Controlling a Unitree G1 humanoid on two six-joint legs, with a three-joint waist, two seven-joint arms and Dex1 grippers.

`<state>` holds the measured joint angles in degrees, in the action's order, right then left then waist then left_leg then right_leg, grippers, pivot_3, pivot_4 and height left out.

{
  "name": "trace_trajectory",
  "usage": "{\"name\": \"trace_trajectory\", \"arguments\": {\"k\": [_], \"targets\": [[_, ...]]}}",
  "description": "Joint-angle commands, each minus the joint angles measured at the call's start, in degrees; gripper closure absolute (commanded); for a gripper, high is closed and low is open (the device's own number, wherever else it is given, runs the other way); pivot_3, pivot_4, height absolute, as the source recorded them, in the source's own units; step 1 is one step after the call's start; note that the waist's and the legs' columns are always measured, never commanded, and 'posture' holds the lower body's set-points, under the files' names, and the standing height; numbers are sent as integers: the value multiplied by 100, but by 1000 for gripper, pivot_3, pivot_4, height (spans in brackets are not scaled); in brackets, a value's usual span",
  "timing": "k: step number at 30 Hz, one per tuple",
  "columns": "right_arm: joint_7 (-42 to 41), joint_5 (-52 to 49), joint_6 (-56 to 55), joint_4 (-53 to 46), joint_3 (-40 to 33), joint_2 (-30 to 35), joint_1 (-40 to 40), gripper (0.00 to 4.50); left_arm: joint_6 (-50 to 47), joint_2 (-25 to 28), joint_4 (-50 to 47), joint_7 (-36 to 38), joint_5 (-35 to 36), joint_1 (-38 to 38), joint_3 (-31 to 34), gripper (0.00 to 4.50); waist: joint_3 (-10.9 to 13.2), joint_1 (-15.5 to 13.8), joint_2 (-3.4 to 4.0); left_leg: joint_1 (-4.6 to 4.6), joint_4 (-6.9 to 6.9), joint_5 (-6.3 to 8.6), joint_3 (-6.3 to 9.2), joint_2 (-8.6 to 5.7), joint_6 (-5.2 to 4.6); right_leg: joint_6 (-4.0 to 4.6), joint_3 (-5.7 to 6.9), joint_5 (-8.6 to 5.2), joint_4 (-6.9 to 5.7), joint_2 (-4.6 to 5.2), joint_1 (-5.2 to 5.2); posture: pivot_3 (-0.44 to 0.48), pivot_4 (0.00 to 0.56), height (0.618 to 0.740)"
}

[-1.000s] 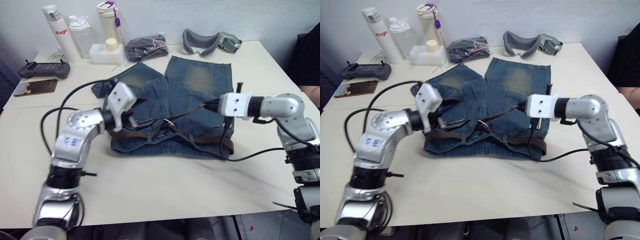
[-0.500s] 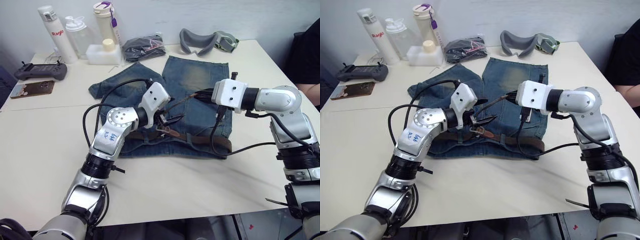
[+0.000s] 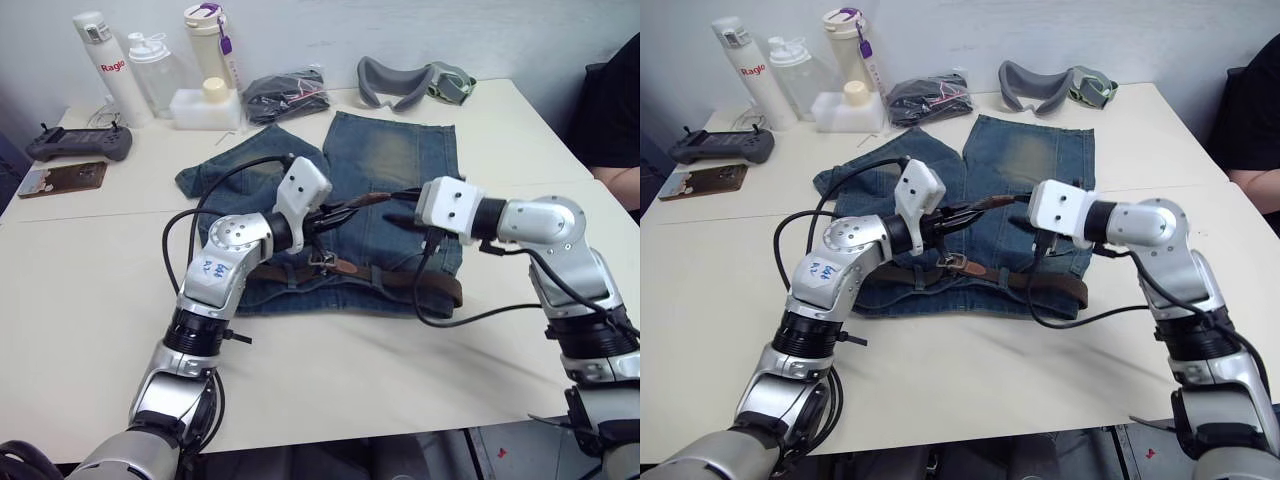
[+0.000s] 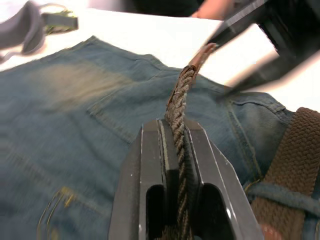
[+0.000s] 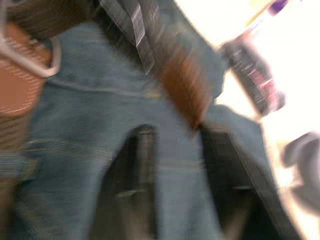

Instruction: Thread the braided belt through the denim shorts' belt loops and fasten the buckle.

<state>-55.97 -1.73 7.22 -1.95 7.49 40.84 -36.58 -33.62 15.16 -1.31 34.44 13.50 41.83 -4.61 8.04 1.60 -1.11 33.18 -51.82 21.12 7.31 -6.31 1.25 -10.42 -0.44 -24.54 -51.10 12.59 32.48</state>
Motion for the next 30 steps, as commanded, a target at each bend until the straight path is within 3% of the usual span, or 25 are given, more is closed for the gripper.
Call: {"name": "trace_trajectory", "arguments": {"k": [1,3,8,12,17,23,30], "targets": [[82,-326,531,-560,-233,-32,212,817,-858,-81,-472,-343,704,42,767,4500,0,-2,0,0,0,0,0,0,0,0,0,0,0,0,0,0,150,641],[171,-653,1315,-884,-244,-194,415,52,-1359,-174,-540,-639,1123,56,1313,4500,0,0,0,-1,2,0,5,0,0,0,1,0,2,-1,-2,0,150,641],[797,-1237,2472,-1301,-385,-974,329,52,-2069,-359,-684,-1116,1784,36,1935,4500,-1,19,-1,-12,11,-2,13,3,4,0,-6,0,1,-5,-2,0,150,641],[1093,-1511,2988,-1306,-393,-1348,193,1873,-2369,-521,-859,-1390,2091,-25,2019,4500,-2,-5,-2,-12,9,-3,14,-3,5,0,-4,1,2,-6,-4,0,150,641],[1285,-1599,3148,-1118,-22,-1834,183,4453,-2536,-700,-988,-1737,2387,-134,2187,4500,-7,8,-10,-13,9,-3,19,-7,5,-1,-2,1,1,-6,-8,0,150,641],[1241,-1489,3341,-761,584,-2099,508,4453,-2816,-752,-965,-2228,2951,-264,2826,4500,-10,37,-12,-18,14,-4,19,-2,8,0,-4,1,-2,-10,-5,0,150,641],[1111,-1042,3085,-490,1177,-1758,722,4453,-2801,-536,-965,-2335,3176,-528,3008,4500,-40,14,-37,-45,18,-2,16,-4,9,1,-5,0,-3,-10,-26,0,150,641]]}}
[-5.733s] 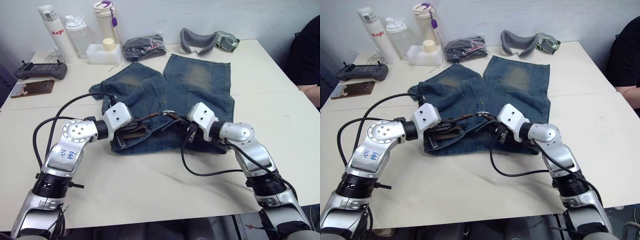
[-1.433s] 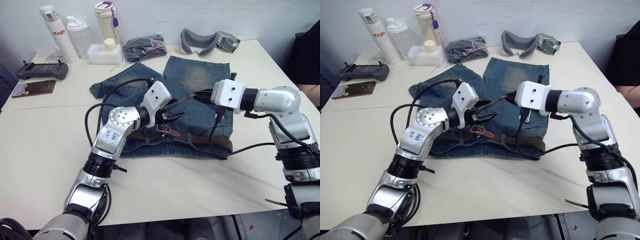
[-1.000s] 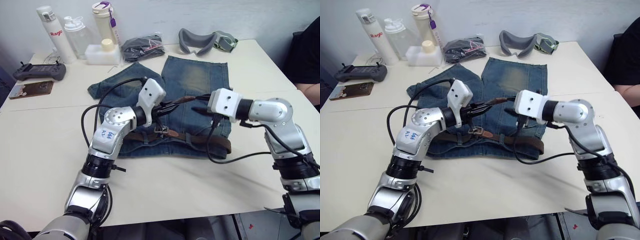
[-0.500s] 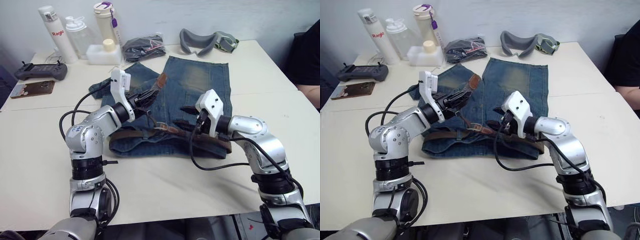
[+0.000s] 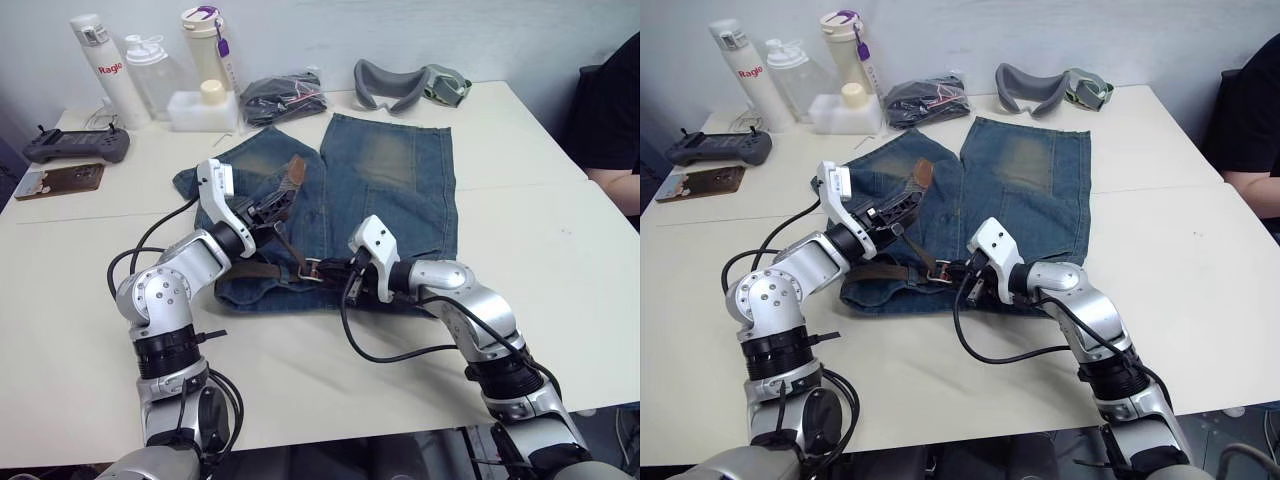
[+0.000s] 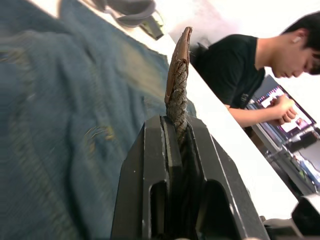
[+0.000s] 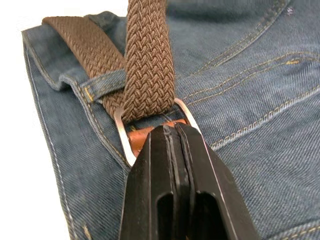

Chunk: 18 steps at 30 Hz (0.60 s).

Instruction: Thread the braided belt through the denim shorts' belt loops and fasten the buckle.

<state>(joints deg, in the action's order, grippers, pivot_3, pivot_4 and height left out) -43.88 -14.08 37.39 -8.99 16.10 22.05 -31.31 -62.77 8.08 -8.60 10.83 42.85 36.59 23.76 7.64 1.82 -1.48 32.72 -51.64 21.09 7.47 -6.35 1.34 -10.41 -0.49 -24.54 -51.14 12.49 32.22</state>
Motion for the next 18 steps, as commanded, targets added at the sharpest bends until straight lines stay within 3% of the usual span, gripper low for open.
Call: {"name": "trace_trajectory", "arguments": {"k": [1,10,18], "targets": [[-108,194,35,216,301,132,201,4453,108,210,-232,29,284,-35,206,4500,0,-16,0,-18,4,3,0,0,-1,2,2,-1,7,0,-23,0,150,641],[-647,-799,268,-320,-669,296,-229,4453,31,466,-554,78,910,-568,334,4500,3,-21,2,-50,16,13,1,1,-1,8,3,-4,18,0,-57,0,150,641],[-1036,-658,142,338,-372,513,-631,4453,396,662,-801,225,707,-1184,-75,4500,3,-23,2,-50,25,14,0,5,-1,9,4,-5,30,3,-58,0,150,641]]}}
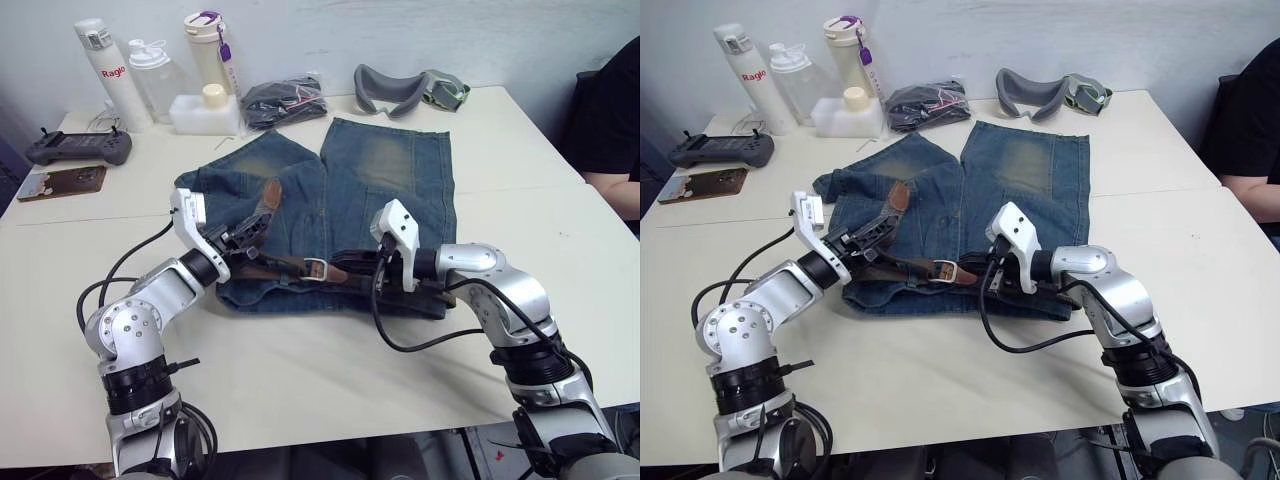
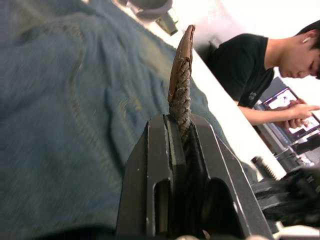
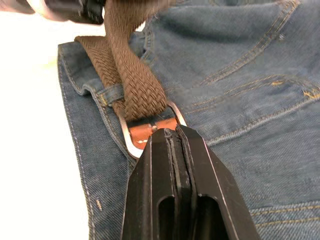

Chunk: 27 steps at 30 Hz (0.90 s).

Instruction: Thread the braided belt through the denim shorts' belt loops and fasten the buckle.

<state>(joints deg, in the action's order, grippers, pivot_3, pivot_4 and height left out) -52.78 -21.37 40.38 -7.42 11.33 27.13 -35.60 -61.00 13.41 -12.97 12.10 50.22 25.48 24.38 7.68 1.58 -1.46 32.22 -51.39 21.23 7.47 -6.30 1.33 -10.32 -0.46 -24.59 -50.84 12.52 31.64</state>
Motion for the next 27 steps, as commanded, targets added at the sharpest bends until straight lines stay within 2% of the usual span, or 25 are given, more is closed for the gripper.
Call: {"name": "trace_trajectory", "arguments": {"k": [1,8,20,27], "targets": [[-188,129,-207,306,176,-4,-259,4453,277,152,-401,94,-50,-111,-189,4500,0,1,0,0,-1,0,-1,-1,0,0,-1,0,0,1,0,0,150,641],[-463,362,-549,852,501,-128,-453,4453,488,159,-546,-25,-5,-299,-257,4500,0,11,1,0,1,0,-2,-1,0,0,-1,0,3,1,0,0,150,641],[-622,222,-627,1325,306,-603,-758,4453,631,101,-609,-166,64,-463,-284,4500,1,2,1,0,6,0,0,0,1,0,0,0,5,-1,1,0,150,641],[-806,429,-667,1913,545,-738,-923,4453,766,134,-589,-132,-51,-532,-377,4500,1,17,3,0,9,0,0,1,1,0,0,0,5,-1,2,0,150,641]]}}
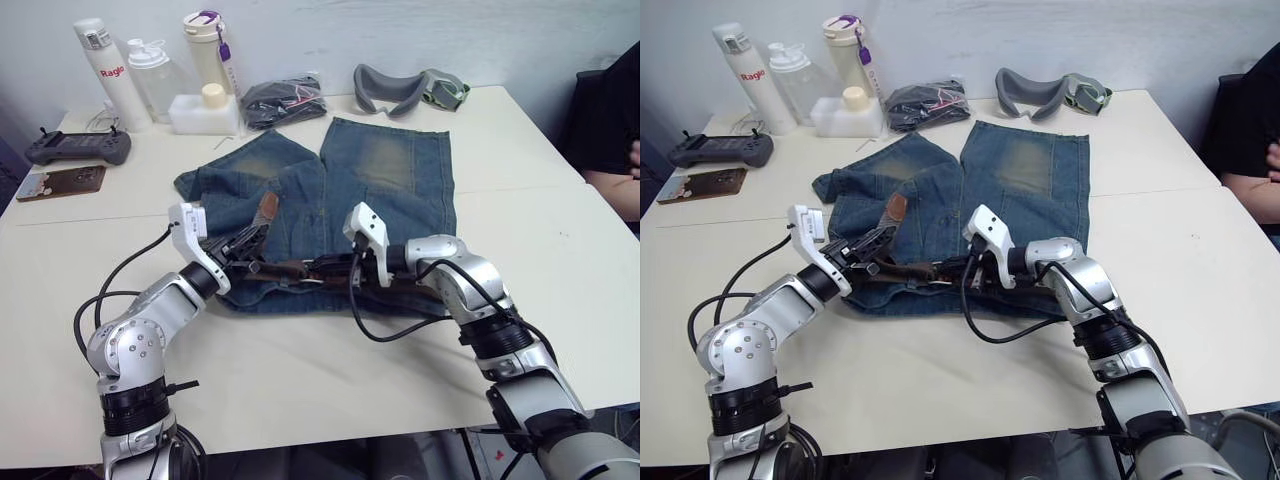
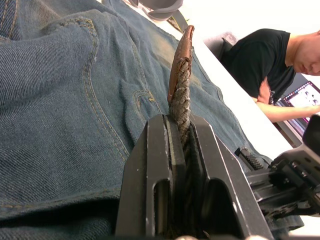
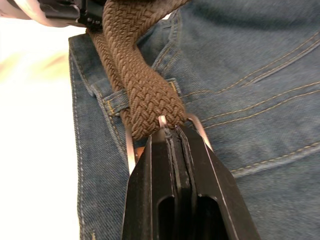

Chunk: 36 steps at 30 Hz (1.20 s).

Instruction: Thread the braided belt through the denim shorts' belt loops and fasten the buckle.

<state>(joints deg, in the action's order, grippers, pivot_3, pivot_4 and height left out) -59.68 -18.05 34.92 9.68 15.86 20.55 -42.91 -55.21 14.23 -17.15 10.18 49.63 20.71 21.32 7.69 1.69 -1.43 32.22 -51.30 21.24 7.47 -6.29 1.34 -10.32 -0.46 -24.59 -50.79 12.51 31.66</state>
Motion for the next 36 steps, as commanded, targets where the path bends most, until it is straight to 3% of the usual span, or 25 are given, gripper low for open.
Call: {"name": "trace_trajectory", "arguments": {"k": [1,14,23,29,34,36], "targets": [[-139,125,-119,321,116,-103,-229,4453,213,55,-169,66,-13,-61,-101,4500,0,7,0,-1,1,0,0,0,0,0,0,0,0,0,0,0,150,641],[-1100,676,-655,1795,660,-234,-839,4453,589,-1,-142,40,-134,-163,-348,4500,-1,16,0,-7,3,1,0,1,3,0,0,0,1,-2,-2,0,150,641],[-1732,1507,-352,3635,1335,-719,-1722,4453,861,-49,-18,53,-101,-223,-302,4500,-23,98,3,-33,14,3,2,5,10,5,-2,-3,0,-6,-12,0,150,641],[-1857,2099,-414,4145,1734,-834,-1910,4453,878,113,308,164,112,409,-176,4500,-59,94,7,-96,23,31,6,8,18,25,0,-14,-1,-4,-53,0,150,641],[-1831,2337,-502,4227,1762,-907,-1860,4453,728,261,796,415,333,1250,-200,4500,-76,128,14,-104,23,35,14,8,23,25,2,-15,1,-7,-61,0,150,641],[-1752,2394,-528,4163,1781,-942,-1749,4453,756,450,1403,757,50,1916,-464,4500,-77,137,14,-105,23,38,27,8,27,24,4,-15,1,-8,-61,0,150,641]]}}
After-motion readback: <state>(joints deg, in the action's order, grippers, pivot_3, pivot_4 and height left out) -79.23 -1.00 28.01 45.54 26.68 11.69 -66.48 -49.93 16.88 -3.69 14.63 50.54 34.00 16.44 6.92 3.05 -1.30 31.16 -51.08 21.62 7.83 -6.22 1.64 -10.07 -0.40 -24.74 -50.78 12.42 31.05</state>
